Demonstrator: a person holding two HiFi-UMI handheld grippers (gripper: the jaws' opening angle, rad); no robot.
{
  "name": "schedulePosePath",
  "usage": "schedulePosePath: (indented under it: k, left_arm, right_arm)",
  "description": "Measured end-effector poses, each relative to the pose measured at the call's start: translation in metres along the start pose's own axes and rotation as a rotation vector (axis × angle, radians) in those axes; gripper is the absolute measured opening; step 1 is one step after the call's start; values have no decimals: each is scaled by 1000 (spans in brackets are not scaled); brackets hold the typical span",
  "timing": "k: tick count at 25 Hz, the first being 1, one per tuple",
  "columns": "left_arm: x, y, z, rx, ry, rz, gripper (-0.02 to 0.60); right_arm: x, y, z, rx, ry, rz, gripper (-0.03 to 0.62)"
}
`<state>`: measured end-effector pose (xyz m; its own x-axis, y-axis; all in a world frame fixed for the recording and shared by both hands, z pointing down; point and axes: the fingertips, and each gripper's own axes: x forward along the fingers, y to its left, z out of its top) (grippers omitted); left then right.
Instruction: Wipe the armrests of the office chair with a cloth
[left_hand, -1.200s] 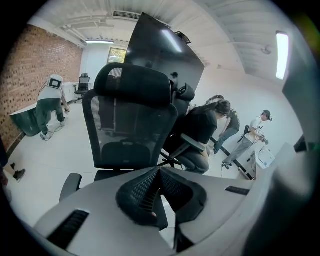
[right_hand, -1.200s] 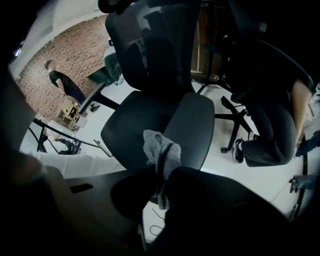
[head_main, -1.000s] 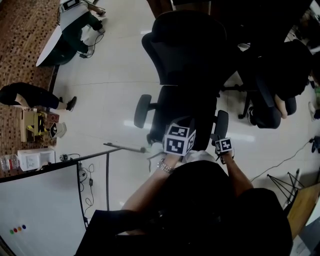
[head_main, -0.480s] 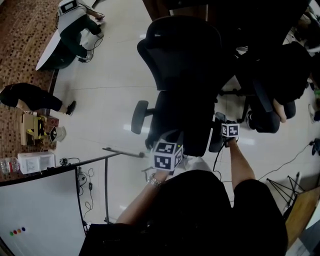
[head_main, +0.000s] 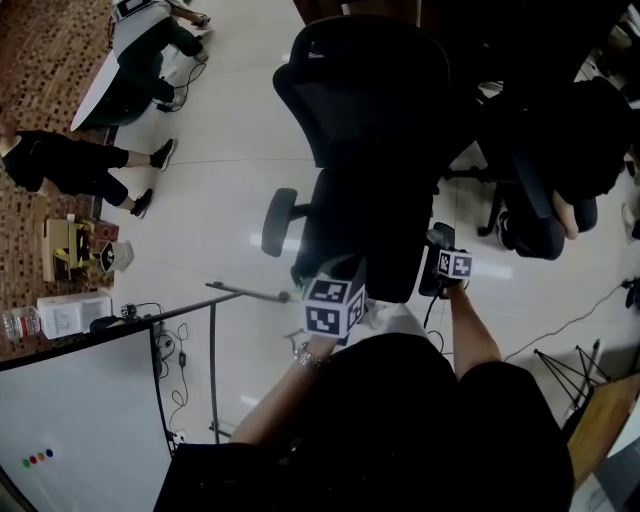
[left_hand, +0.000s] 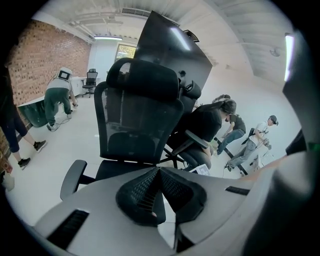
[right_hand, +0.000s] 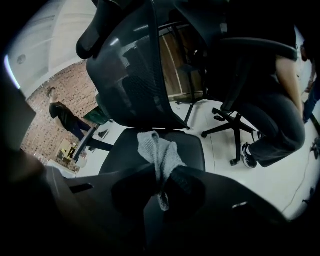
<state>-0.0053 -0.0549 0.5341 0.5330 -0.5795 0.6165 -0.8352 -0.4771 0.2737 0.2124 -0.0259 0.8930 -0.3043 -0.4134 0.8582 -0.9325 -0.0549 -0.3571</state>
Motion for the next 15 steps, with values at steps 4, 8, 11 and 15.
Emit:
schedulePosePath:
  k: [4,8,11,15]
  left_arm:
    - [7,-6,9,9,-5,-21,0]
    - [10,-8,11,11,-2,-30,0]
    - [9,-9,12,6,-5,-31,0]
    - [8,-2,14,-3,-14,-17,0]
  right_arm:
    - [-5,14,-23,-30,3,28,34]
    - [-15,33,-61,-10,10,86,34]
    - [-24,46,-94,-34,32,132,34]
    - [-31,59,-120,-115,131,189,34]
